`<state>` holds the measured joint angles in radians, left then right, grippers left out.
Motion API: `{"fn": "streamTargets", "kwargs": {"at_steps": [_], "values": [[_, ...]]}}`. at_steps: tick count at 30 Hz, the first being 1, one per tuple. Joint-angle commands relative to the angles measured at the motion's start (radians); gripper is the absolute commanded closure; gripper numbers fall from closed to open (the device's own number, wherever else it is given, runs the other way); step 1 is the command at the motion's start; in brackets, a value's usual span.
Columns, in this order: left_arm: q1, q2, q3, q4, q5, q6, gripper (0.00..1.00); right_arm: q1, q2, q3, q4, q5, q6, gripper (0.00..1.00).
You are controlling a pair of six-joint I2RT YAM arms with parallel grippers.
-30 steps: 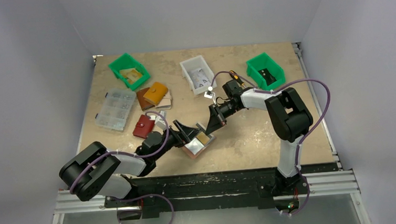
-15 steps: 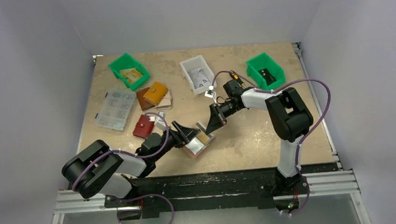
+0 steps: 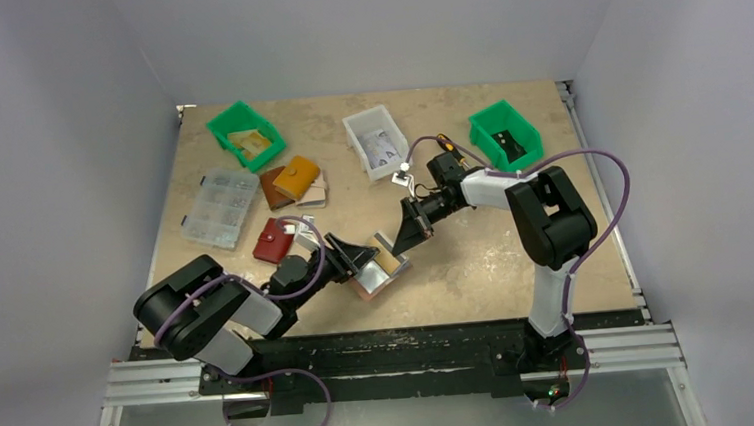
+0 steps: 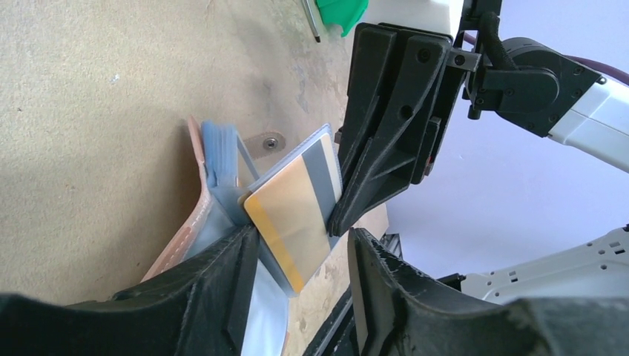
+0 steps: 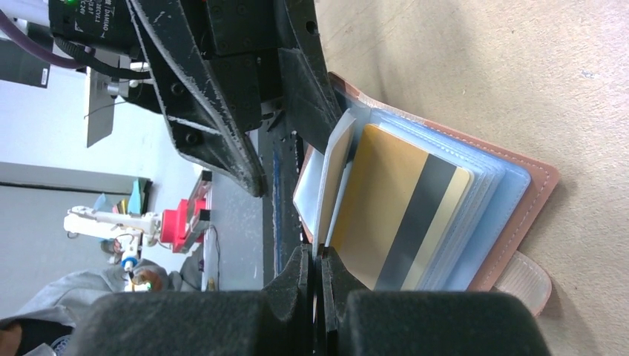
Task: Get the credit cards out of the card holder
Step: Remove the credit card from the card holder.
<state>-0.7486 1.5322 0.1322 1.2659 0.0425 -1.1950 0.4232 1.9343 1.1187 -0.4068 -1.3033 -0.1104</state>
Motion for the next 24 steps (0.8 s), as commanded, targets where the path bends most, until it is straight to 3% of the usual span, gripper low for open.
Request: {"fn": "streamTargets", "kwargs": {"at_steps": [1,7,11,24], "values": [[-0.010,0.026,0.005,0.092,0.022,-0.018,0.52,0.002,-0.055,0.002,0.041,-0.134,0.027,1.00],[-0.009,0.047,0.012,0.116,0.028,-0.019,0.61,0.003,-0.052,-0.002,0.049,-0.133,0.036,1.00],[-0.010,0.067,0.013,0.154,0.037,-0.021,0.73,0.003,-0.050,-0.003,0.054,-0.127,0.042,1.00],[-0.010,0.105,0.011,0.247,0.063,-0.019,0.92,0.003,-0.051,-0.005,0.058,-0.106,0.048,1.00]]}}
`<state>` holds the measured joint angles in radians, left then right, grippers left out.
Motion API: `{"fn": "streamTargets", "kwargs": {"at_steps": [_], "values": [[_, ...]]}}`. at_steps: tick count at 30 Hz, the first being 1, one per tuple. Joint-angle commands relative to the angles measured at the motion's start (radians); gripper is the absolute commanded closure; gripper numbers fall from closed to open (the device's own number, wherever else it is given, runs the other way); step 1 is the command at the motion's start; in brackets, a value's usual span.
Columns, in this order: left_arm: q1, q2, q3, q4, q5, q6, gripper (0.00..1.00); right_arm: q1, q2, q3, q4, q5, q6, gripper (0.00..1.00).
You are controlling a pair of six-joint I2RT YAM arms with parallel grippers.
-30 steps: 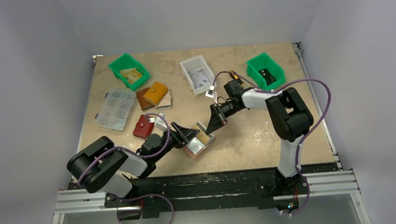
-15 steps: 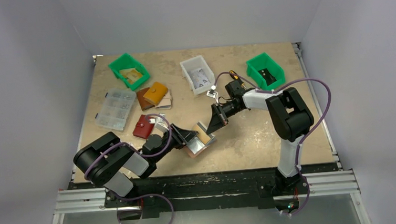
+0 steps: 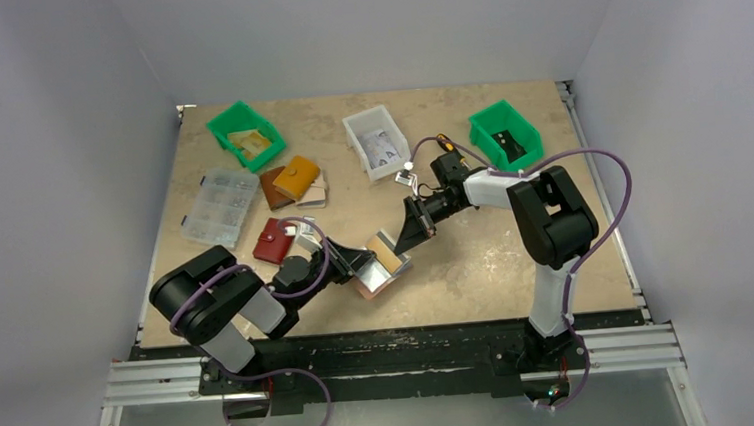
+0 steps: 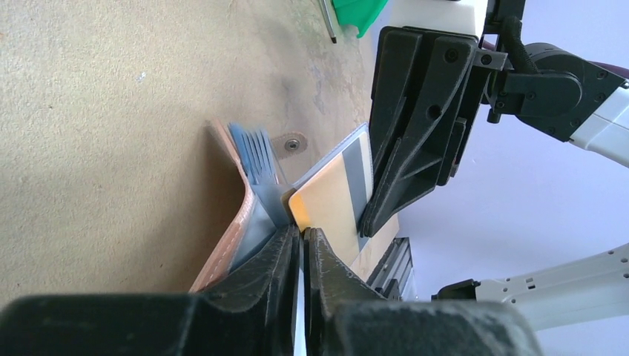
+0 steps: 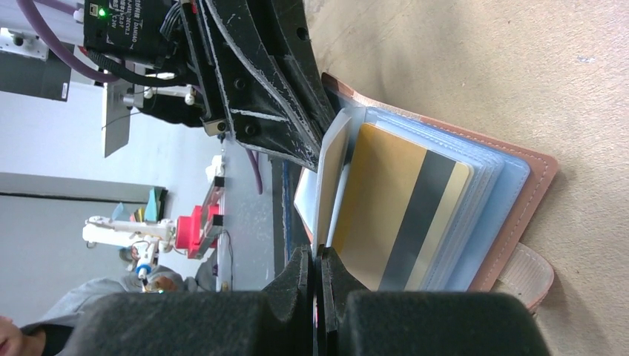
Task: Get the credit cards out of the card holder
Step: Remove the credit card from the card holder.
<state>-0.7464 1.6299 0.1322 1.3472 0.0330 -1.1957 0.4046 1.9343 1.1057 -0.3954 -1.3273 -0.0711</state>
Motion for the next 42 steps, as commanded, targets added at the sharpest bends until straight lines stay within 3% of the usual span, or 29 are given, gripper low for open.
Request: {"fn": "streamTargets", "kwargs": {"at_steps": [1,3,9,14,20,30,35,38,42], "values": [[-0.012,0.009,0.012,0.171,0.074,-0.017,0.94,0.022,-0.050,0.008,0.047,-0.081,0.009,1.00],[-0.012,0.016,0.011,0.186,0.078,-0.016,1.00,0.021,-0.049,0.008,0.047,-0.075,0.010,1.00],[-0.012,0.031,0.004,0.227,0.086,-0.012,1.00,0.021,-0.047,0.008,0.046,-0.038,0.013,1.00],[-0.011,0.052,0.013,0.236,0.100,-0.029,0.70,0.021,-0.046,0.000,0.068,-0.060,0.038,1.00],[-0.012,0.069,0.019,0.238,0.104,-0.040,0.58,0.021,-0.052,-0.009,0.099,-0.111,0.062,1.00],[-0.012,0.161,0.038,0.399,0.114,-0.114,0.60,0.022,-0.047,-0.037,0.177,-0.120,0.159,1.00],[-0.012,0.174,0.046,0.431,0.111,-0.145,0.58,0.022,-0.043,-0.046,0.186,-0.029,0.186,1.00],[-0.013,0.151,0.047,0.432,0.106,-0.147,0.61,0.022,-0.036,-0.055,0.211,0.011,0.222,1.00],[-0.013,0.126,0.047,0.431,0.098,-0.146,0.76,0.022,-0.028,-0.060,0.223,0.037,0.247,1.00]]}}
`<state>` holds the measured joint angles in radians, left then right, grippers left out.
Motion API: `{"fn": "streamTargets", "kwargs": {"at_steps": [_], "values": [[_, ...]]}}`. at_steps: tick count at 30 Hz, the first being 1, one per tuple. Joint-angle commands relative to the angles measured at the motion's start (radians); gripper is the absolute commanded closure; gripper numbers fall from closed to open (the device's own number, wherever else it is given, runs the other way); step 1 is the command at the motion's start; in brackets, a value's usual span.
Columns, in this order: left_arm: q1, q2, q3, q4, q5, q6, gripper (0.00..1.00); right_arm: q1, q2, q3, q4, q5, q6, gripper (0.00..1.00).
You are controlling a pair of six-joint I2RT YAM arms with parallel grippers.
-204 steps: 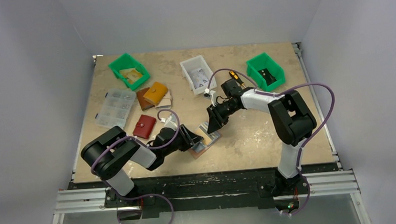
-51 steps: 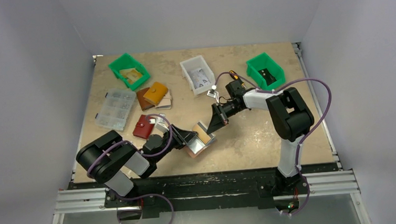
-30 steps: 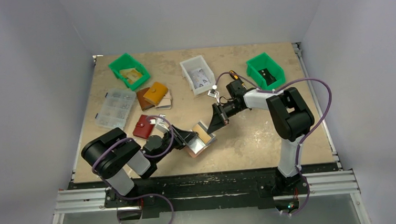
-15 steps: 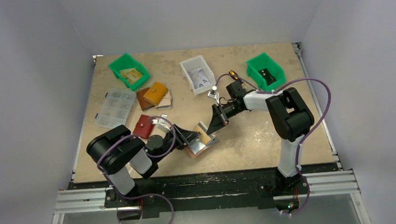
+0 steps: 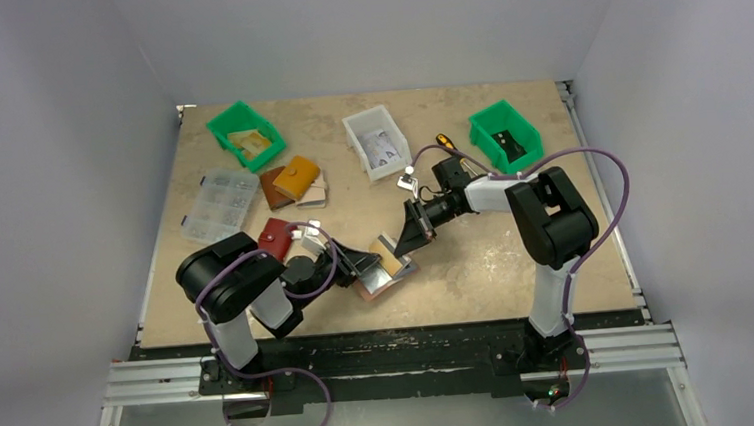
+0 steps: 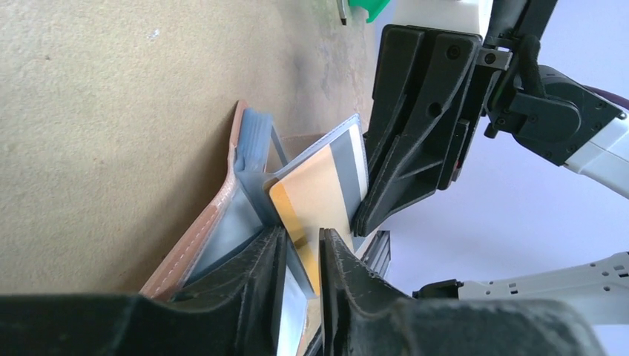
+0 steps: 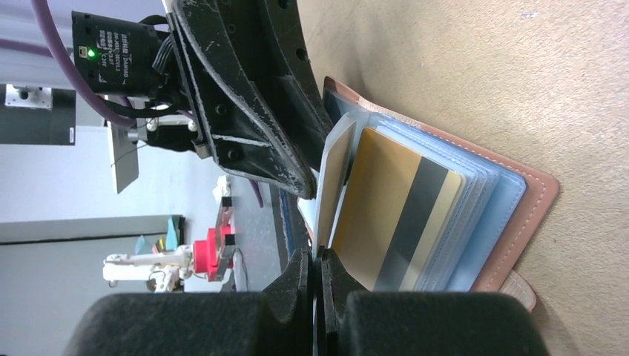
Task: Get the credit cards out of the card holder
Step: Remove the credit card from the card holder.
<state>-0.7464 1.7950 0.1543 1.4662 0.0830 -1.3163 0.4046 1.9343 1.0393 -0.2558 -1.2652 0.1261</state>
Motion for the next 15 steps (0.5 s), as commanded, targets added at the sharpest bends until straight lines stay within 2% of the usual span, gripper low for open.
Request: {"fn": "streamTargets", "kwargs": {"at_steps": [1,4,5,10,15], "values": [[-0.013,-0.041,0.025,0.312,0.046,-0.025,0.82,0.022,-0.028,0.007,0.082,-0.021,0.050,1.00],[-0.012,-0.039,0.024,0.313,0.047,-0.020,0.98,0.023,-0.026,0.006,0.078,-0.008,0.050,1.00],[-0.012,-0.038,0.023,0.313,0.048,-0.017,1.00,0.023,-0.025,0.008,0.076,-0.003,0.048,1.00],[-0.012,-0.048,0.008,0.308,0.049,0.020,1.00,0.025,-0.019,0.033,0.005,0.042,-0.019,1.00],[-0.009,-0.063,0.004,0.193,0.073,0.074,1.00,0.025,-0.022,0.075,-0.107,0.097,-0.136,0.79]]}}
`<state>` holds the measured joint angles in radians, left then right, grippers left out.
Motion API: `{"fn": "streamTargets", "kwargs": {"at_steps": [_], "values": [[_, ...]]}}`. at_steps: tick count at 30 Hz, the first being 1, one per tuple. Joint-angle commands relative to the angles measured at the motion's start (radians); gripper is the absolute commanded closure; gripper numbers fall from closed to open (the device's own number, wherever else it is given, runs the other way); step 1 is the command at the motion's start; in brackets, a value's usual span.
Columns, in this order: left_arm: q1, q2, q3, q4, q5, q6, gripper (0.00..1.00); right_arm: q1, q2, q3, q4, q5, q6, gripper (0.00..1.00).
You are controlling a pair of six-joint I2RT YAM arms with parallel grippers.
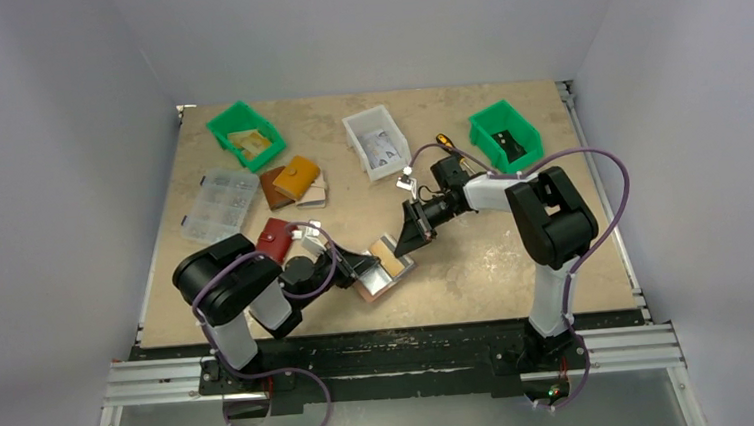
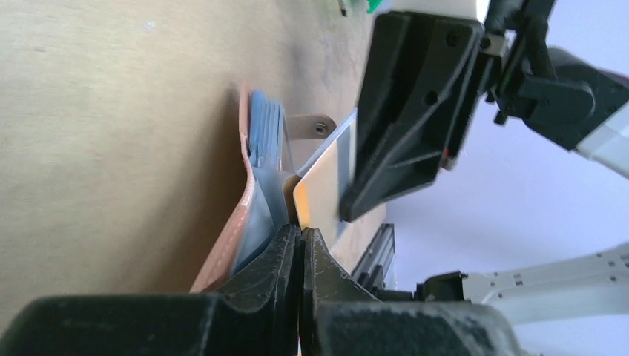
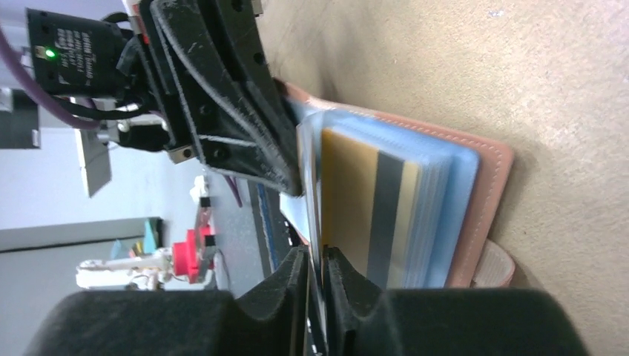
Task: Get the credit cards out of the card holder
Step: Remove the credit card from the card holder.
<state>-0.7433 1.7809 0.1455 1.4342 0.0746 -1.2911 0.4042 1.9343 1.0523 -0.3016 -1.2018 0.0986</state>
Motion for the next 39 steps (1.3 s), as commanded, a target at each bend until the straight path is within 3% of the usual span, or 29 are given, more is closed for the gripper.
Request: {"fn": "streamTargets", "kwargs": {"at_steps": [1,5,15,21,27,31,32,35,39], "values": [[-0.011,-0.052,0.014,0.196,0.092,0.060,1.00,0.025,-0.024,0.067,-0.079,0.045,-0.135,0.75],[-0.004,-0.085,0.022,0.050,0.130,0.113,1.00,0.025,-0.028,0.089,-0.133,0.065,-0.211,0.69],[0.024,-0.226,0.071,-0.308,0.188,0.249,1.00,0.025,-0.028,0.101,-0.161,0.065,-0.248,0.70],[0.039,-0.259,0.065,-0.324,0.204,0.256,1.00,0.024,-0.029,0.103,-0.169,0.052,-0.259,0.81],[0.043,-0.267,0.062,-0.300,0.225,0.257,1.00,0.025,-0.031,0.104,-0.177,0.025,-0.266,1.00],[0.043,-0.266,0.049,-0.256,0.218,0.239,1.00,0.025,-0.033,0.103,-0.177,-0.002,-0.265,1.00],[0.043,-0.265,0.045,-0.247,0.215,0.233,0.98,0.025,-0.034,0.103,-0.175,-0.012,-0.262,1.00],[0.043,-0.262,0.037,-0.239,0.199,0.212,0.78,0.024,-0.038,0.094,-0.146,-0.071,-0.235,1.00],[0.043,-0.249,0.034,-0.243,0.186,0.191,0.67,0.023,-0.046,0.080,-0.101,-0.107,-0.193,1.00]]}}
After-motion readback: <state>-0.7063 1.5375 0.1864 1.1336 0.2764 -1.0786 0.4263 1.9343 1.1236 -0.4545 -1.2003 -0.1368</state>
